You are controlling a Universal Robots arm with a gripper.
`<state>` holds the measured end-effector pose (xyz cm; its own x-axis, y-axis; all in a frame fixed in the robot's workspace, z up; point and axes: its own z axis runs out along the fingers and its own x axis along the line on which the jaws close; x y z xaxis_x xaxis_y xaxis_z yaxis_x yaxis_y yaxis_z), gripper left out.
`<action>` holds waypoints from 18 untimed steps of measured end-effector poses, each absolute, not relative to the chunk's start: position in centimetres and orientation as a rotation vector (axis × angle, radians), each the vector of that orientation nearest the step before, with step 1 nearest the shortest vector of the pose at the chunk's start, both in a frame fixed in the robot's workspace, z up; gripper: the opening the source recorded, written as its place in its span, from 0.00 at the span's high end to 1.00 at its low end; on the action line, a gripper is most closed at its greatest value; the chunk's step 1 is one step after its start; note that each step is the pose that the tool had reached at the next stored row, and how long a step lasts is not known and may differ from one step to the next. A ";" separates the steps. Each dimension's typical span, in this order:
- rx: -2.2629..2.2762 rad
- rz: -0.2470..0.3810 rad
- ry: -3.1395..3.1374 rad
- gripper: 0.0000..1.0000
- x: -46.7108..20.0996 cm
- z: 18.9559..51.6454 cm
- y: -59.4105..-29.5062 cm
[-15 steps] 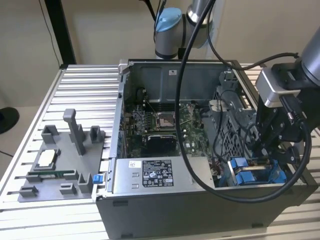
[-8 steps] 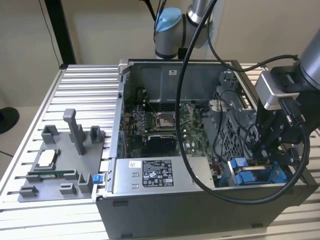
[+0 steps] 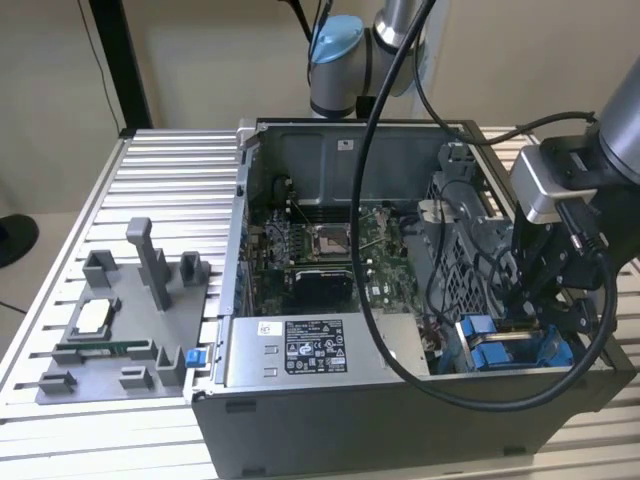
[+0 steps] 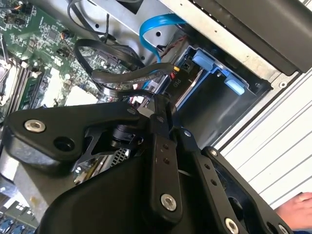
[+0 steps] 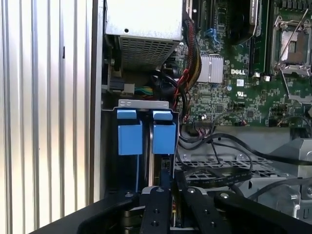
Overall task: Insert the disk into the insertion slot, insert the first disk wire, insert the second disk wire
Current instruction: 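Insert the second disk wire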
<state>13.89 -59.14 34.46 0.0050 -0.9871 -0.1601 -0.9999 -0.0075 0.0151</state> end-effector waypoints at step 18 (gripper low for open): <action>-2.149 0.167 2.132 1.00 13.7 33.8 -59.1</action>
<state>13.73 -59.14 33.84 0.0075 -0.9879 -0.1550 -1.0000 -0.0075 -0.0004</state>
